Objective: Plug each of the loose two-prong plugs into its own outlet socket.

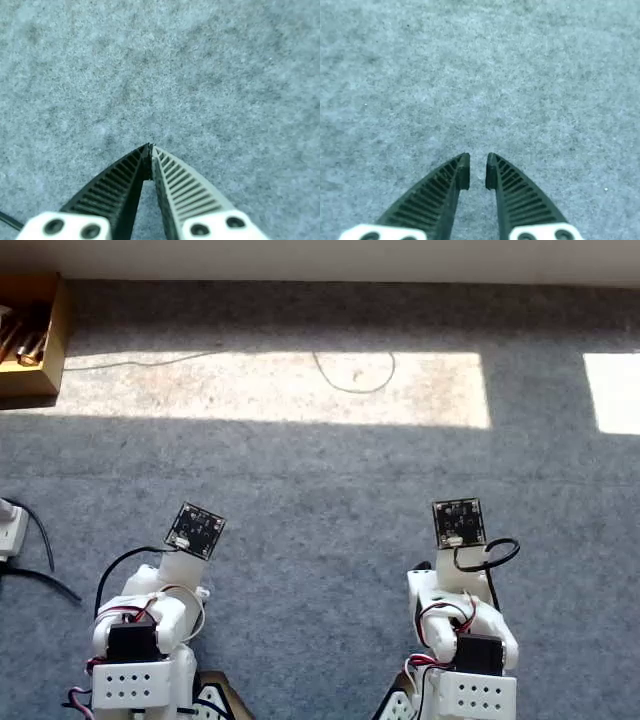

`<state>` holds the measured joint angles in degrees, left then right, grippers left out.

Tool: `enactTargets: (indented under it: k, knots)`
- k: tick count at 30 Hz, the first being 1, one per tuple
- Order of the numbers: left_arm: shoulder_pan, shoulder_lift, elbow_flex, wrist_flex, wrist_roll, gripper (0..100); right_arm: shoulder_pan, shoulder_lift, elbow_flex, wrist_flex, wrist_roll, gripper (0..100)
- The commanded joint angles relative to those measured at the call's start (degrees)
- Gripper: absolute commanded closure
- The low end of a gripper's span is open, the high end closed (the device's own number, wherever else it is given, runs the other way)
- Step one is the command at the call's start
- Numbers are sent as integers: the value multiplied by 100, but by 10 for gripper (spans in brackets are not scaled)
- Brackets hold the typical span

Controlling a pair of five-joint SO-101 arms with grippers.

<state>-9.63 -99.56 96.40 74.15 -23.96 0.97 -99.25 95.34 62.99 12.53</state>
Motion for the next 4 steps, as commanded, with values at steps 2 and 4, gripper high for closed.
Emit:
enactTargets:
  k: [2, 4]
  knots:
    - [-13, 13, 66, 62, -35, 993, -31, 4, 787, 31, 35, 930]
    - [-13, 13, 66, 62, -35, 993, -31, 4, 787, 31, 35, 930]
